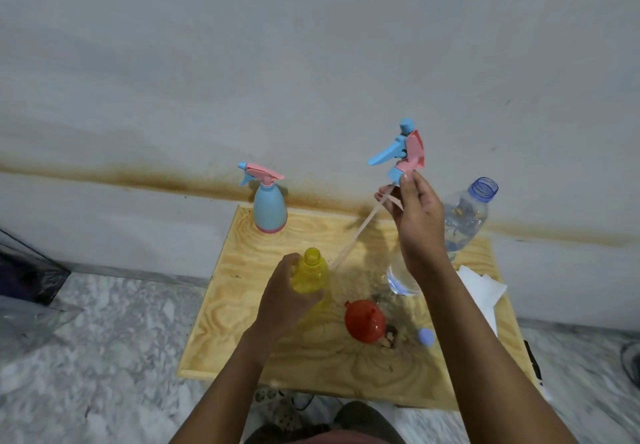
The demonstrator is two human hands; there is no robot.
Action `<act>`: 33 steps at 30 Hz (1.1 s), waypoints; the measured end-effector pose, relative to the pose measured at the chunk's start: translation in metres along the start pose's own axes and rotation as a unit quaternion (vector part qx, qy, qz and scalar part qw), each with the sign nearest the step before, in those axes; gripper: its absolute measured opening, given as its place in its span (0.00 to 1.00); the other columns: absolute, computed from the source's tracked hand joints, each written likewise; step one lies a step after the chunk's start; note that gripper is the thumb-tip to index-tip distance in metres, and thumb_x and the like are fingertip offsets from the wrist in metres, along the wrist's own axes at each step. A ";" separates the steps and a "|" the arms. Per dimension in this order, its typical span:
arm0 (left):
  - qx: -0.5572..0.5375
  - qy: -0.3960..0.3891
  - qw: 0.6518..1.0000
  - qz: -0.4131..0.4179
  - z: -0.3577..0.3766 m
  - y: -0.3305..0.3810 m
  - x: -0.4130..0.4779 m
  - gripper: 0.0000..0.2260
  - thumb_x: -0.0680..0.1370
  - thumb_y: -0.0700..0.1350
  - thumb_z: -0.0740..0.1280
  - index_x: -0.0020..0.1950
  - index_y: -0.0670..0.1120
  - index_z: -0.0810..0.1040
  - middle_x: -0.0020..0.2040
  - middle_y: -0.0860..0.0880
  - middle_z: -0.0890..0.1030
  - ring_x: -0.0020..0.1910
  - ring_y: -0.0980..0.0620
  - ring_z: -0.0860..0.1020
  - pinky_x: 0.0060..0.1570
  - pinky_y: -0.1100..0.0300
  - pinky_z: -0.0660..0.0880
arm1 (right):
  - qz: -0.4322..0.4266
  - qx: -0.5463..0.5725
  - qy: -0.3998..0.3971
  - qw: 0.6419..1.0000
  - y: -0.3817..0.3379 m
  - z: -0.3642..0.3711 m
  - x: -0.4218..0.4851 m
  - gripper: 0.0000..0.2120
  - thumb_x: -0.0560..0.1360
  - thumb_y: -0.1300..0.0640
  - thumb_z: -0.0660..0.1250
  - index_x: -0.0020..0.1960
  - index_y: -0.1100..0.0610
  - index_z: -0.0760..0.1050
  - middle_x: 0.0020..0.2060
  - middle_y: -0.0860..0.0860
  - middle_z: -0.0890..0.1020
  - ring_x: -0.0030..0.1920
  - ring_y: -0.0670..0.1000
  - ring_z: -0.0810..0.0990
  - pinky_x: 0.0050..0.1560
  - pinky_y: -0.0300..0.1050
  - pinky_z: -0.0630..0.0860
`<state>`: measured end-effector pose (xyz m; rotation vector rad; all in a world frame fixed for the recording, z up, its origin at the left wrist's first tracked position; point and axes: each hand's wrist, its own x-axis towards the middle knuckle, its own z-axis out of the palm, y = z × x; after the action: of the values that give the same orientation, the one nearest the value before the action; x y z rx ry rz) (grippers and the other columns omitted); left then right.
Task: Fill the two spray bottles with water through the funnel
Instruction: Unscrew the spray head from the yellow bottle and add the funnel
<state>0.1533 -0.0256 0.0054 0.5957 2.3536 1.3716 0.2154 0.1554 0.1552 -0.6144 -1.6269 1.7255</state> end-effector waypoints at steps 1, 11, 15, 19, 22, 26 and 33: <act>0.009 0.007 1.000 -0.010 0.003 -0.005 -0.001 0.33 0.66 0.50 0.80 0.67 0.49 0.69 0.59 0.54 0.74 0.58 0.54 0.73 0.53 0.59 0.73 | 0.002 -0.012 0.003 1.000 0.002 -0.005 0.002 0.11 0.84 0.54 0.57 0.51 0.48 0.78 0.40 0.50 0.79 0.45 0.45 0.80 0.55 0.45 0.79; 0.028 0.019 0.999 -0.038 0.021 -0.020 0.001 0.35 0.65 0.54 0.80 0.67 0.53 0.68 0.62 0.54 0.74 0.59 0.54 0.74 0.52 0.56 0.75 | 0.097 -0.292 -0.081 0.948 0.104 -0.013 0.012 0.11 0.81 0.52 0.63 0.48 0.56 0.81 0.41 0.53 0.83 0.41 0.56 0.81 0.43 0.47 0.75; 0.018 0.014 1.000 -0.008 0.019 -0.017 0.000 0.38 0.65 0.53 0.80 0.70 0.52 0.67 0.64 0.54 0.73 0.61 0.55 0.73 0.56 0.56 0.75 | 0.156 -0.321 -0.095 0.929 0.143 -0.011 0.018 0.19 0.82 0.47 0.60 0.48 0.61 0.81 0.41 0.59 0.83 0.41 0.56 0.80 0.42 0.48 0.74; 0.015 -0.004 1.000 0.001 0.015 -0.014 0.003 0.32 0.68 0.51 0.78 0.68 0.52 0.70 0.62 0.56 0.76 0.60 0.57 0.75 0.58 0.59 0.75 | 0.203 -0.334 -0.122 0.912 0.165 -0.006 0.026 0.16 0.81 0.52 0.61 0.43 0.60 0.80 0.33 0.54 0.77 0.34 0.50 0.73 0.35 0.44 0.68; 0.011 -0.012 1.000 -0.005 0.015 -0.014 0.005 0.27 0.69 0.50 0.77 0.65 0.53 0.72 0.58 0.56 0.77 0.57 0.59 0.76 0.56 0.59 0.76 | 0.221 -0.356 -0.146 0.896 0.179 -0.004 0.030 0.17 0.81 0.55 0.62 0.34 0.54 0.73 0.28 0.48 0.72 0.28 0.46 0.68 0.30 0.41 0.62; 0.008 -0.016 1.000 -0.008 0.016 -0.012 0.007 0.25 0.68 0.50 0.78 0.62 0.54 0.72 0.55 0.56 0.78 0.55 0.59 0.77 0.54 0.56 0.77 | 0.234 -0.385 -0.162 0.878 0.192 -0.004 0.036 0.15 0.81 0.58 0.62 0.36 0.57 0.75 0.28 0.48 0.72 0.28 0.45 0.68 0.26 0.35 0.62; 0.022 -0.011 1.000 -0.006 0.020 -0.013 0.008 0.26 0.68 0.52 0.79 0.62 0.53 0.71 0.56 0.56 0.77 0.53 0.59 0.75 0.51 0.61 0.76 | 0.252 -0.438 -0.145 0.851 0.204 -0.009 0.038 0.20 0.81 0.56 0.62 0.30 0.54 0.67 0.28 0.49 0.70 0.29 0.45 0.67 0.27 0.38 0.59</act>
<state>0.1543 -0.0126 -0.0157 0.6043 2.3708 1.3050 0.1652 0.1921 -0.0429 -1.3518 -2.6739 1.3516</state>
